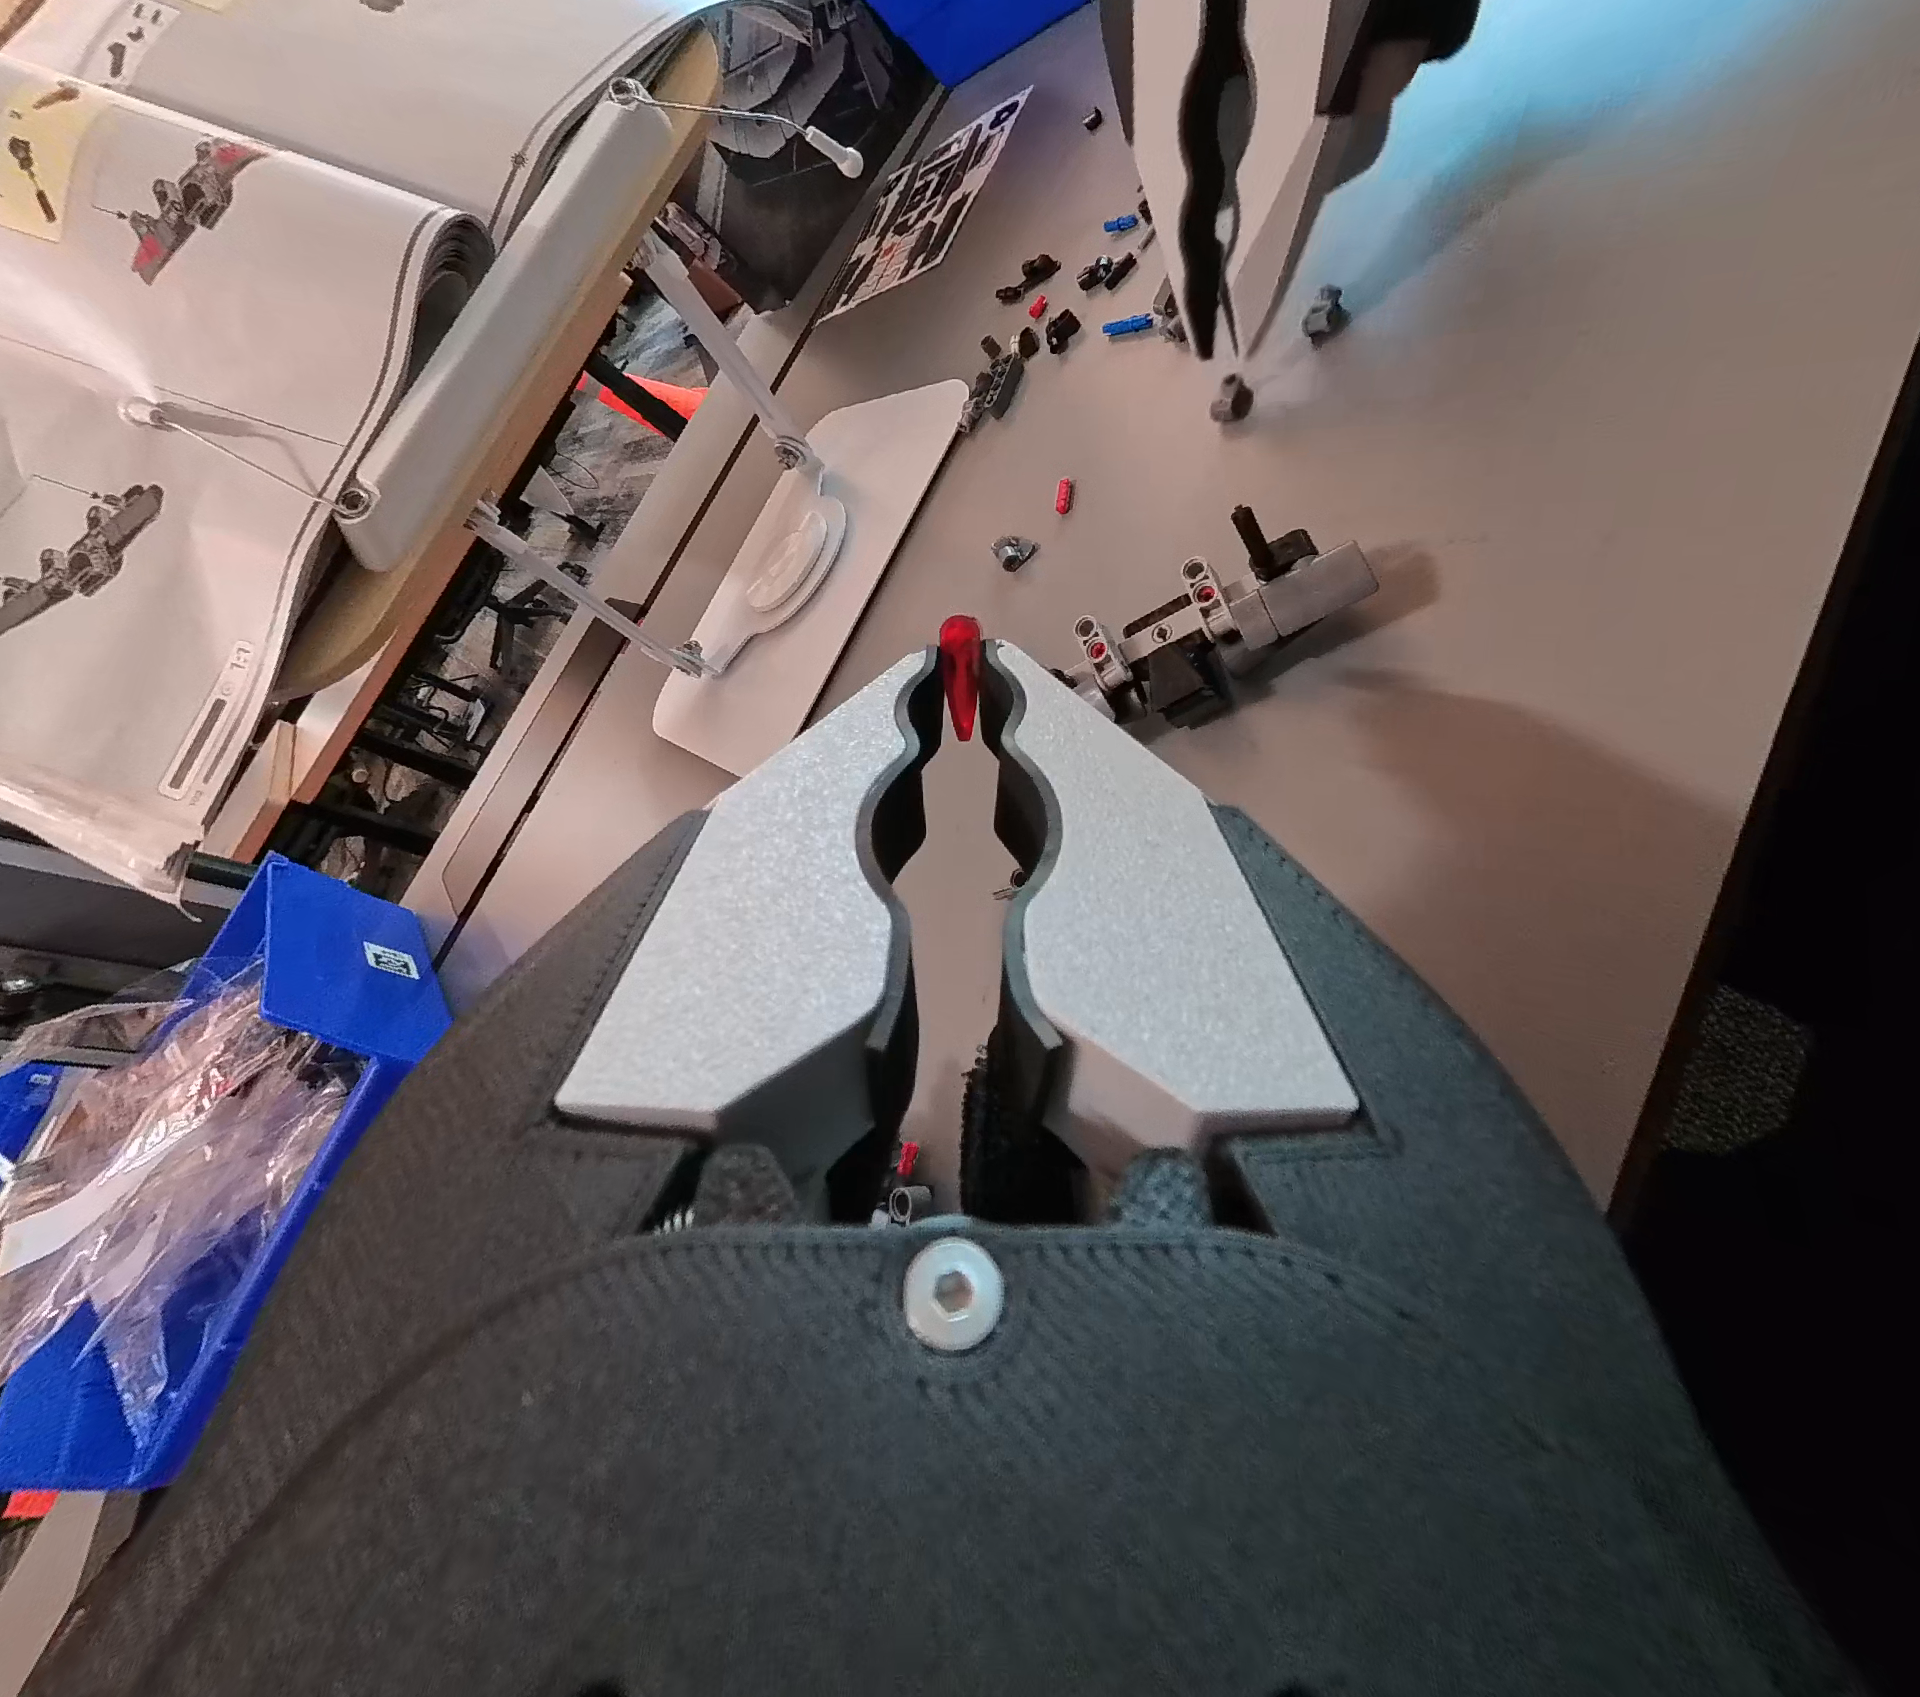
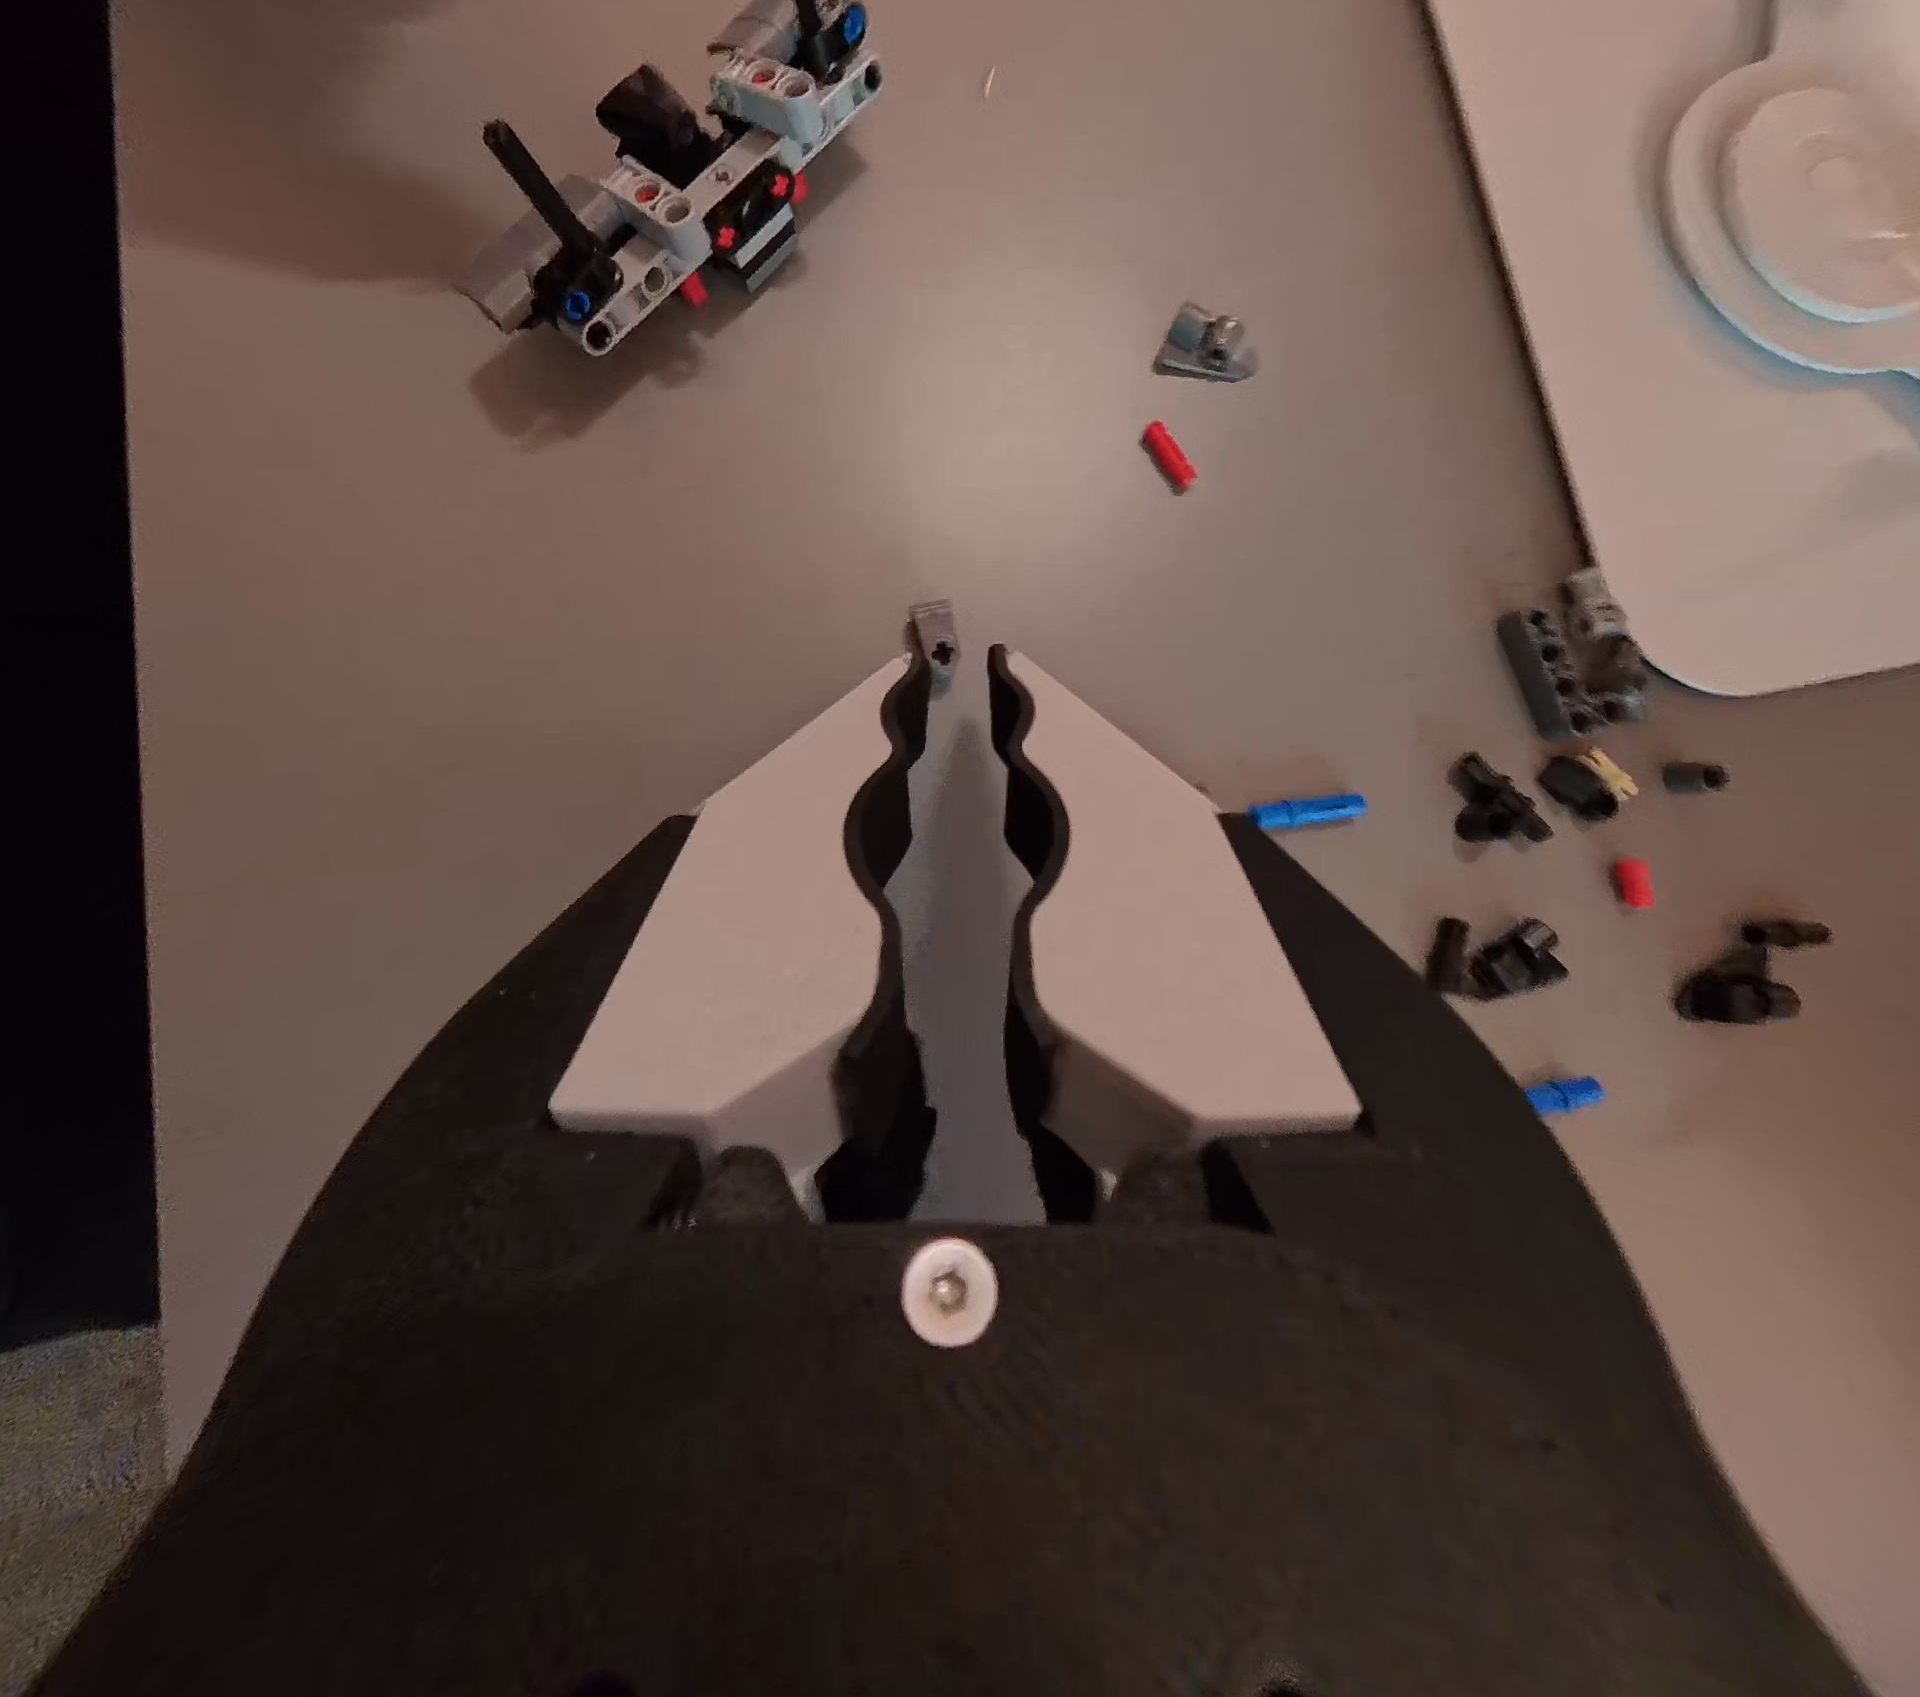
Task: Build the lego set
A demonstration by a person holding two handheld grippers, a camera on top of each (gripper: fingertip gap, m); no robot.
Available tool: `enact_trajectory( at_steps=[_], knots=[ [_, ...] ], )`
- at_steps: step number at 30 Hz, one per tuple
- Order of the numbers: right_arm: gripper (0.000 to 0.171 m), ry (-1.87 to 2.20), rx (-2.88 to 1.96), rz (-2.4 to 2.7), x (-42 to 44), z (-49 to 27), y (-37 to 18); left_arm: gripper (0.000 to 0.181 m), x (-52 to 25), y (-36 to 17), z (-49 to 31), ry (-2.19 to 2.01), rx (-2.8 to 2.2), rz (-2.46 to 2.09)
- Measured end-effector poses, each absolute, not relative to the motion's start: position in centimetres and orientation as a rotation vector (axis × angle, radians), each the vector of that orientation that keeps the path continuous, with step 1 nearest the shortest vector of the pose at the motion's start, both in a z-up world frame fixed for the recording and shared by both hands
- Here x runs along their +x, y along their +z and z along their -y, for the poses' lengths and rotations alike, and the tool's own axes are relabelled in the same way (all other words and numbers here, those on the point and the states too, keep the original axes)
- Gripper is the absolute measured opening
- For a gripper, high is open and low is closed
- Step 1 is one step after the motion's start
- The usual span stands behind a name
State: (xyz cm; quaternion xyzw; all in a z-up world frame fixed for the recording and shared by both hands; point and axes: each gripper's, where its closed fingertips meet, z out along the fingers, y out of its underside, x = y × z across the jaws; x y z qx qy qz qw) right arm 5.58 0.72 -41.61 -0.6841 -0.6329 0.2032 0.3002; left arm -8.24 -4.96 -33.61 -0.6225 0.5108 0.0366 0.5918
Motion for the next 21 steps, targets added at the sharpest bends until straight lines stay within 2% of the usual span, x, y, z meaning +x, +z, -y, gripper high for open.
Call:
enact_trajectory(
  at_steps=[1,5,10,21],
  knots=[
    [0.01,0.554,-1.818,1.647,6.0,-1.0,-40.9,0.004,-8.3,-33.6,5.0,0.085,-1.448,-1.187],
    [0.011,0.588,-1.837,1.542,8.9,-1.8,-38.5,0.004,-8.3,-33.5,5.0,0.082,-1.448,-1.184],
    [0.01,0.507,-1.862,1.549,12.0,-1.5,-38.1,0.004,-8.0,-33.7,5.0,0.075,-1.444,-1.194],
    [0.017,0.51,-1.869,1.747,8.4,1.6,-42.9,0.004,-7.7,-33.7,5.1,0.081,-1.444,-1.199]
  ],
)
